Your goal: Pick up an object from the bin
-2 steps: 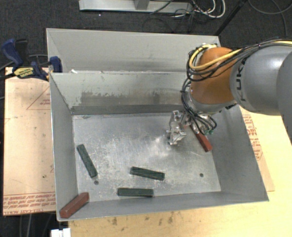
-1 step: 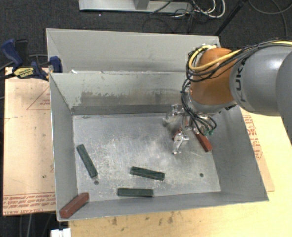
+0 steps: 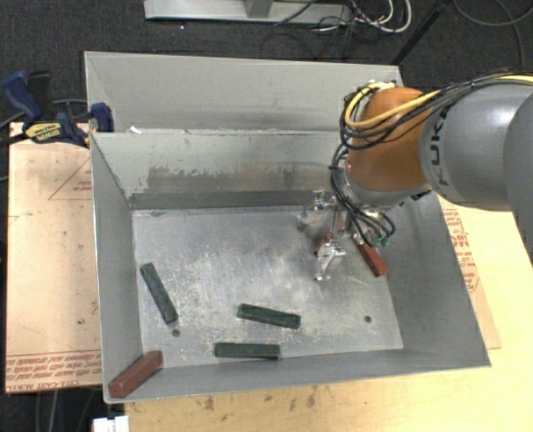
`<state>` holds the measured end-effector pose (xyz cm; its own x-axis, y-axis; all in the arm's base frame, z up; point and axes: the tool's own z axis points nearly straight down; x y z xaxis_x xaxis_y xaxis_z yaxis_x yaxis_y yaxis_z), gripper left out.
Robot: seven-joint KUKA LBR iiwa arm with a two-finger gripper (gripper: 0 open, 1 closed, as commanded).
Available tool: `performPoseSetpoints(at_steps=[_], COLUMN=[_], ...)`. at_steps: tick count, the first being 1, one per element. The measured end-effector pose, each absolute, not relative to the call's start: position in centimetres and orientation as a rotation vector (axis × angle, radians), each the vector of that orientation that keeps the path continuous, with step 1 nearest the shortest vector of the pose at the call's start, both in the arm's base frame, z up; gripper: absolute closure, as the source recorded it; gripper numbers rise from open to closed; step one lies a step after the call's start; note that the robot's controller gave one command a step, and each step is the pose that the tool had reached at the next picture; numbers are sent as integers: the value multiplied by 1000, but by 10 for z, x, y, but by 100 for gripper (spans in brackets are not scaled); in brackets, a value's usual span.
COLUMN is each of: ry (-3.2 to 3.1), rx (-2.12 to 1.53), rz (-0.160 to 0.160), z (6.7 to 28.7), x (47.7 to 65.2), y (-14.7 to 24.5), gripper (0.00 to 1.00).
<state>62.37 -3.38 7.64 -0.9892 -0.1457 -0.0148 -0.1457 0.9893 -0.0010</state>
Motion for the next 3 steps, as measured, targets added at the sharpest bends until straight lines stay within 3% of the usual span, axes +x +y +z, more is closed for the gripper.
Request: performPoseSetpoints(at_steps=[1,2,3], ry=[3126,3126,3133], rx=[-104,-104,-153], rz=[-1,0,0], z=[76,76,222], x=[632,632,629], y=[-96,-97,-87], gripper=[100,100,100])
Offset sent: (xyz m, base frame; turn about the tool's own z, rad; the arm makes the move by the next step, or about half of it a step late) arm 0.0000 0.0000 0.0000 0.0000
